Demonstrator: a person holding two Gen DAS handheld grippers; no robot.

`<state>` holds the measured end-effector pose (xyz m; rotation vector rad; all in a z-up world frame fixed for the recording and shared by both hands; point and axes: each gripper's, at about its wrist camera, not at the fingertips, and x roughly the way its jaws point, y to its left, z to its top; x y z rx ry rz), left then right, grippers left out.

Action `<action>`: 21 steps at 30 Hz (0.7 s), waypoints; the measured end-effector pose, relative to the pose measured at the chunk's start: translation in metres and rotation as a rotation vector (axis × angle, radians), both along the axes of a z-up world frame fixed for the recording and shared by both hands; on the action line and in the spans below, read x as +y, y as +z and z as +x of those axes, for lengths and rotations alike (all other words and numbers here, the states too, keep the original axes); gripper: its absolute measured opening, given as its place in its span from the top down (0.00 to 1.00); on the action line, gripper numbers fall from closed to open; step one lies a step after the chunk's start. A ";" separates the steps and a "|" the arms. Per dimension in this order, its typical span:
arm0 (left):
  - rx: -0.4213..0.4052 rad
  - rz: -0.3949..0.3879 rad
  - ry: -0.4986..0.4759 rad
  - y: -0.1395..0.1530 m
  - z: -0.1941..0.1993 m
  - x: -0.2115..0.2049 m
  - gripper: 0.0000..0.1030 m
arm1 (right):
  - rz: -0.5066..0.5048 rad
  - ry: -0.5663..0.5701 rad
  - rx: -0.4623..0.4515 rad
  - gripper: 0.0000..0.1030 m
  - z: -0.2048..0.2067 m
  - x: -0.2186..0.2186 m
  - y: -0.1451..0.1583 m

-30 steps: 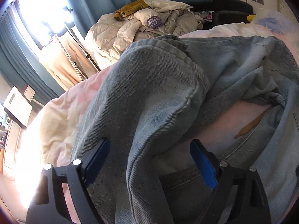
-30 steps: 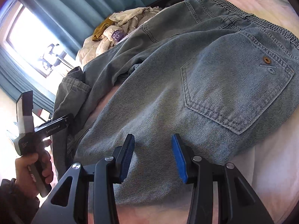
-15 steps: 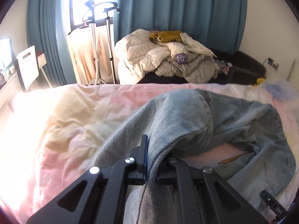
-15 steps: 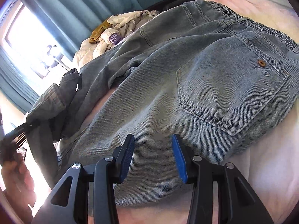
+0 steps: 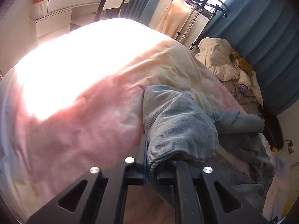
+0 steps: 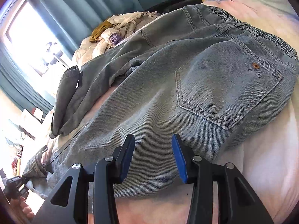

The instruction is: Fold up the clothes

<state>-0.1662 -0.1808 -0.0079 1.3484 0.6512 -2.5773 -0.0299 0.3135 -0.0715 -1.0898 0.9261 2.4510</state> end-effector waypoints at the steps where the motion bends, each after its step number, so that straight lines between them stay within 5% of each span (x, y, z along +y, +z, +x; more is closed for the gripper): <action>1: -0.018 -0.035 -0.031 -0.001 0.004 0.002 0.94 | 0.000 0.001 -0.002 0.59 0.000 -0.001 0.000; 8: -0.122 -0.237 -0.217 0.009 0.037 0.012 0.91 | -0.008 0.013 -0.016 0.59 -0.002 -0.005 -0.002; 16: 0.053 -0.519 -0.432 0.042 0.065 0.059 0.74 | -0.026 0.024 -0.018 0.59 0.000 -0.006 -0.002; 21: 0.006 -0.698 -0.658 0.016 0.063 0.108 0.70 | -0.045 0.022 -0.022 0.59 0.001 -0.004 -0.005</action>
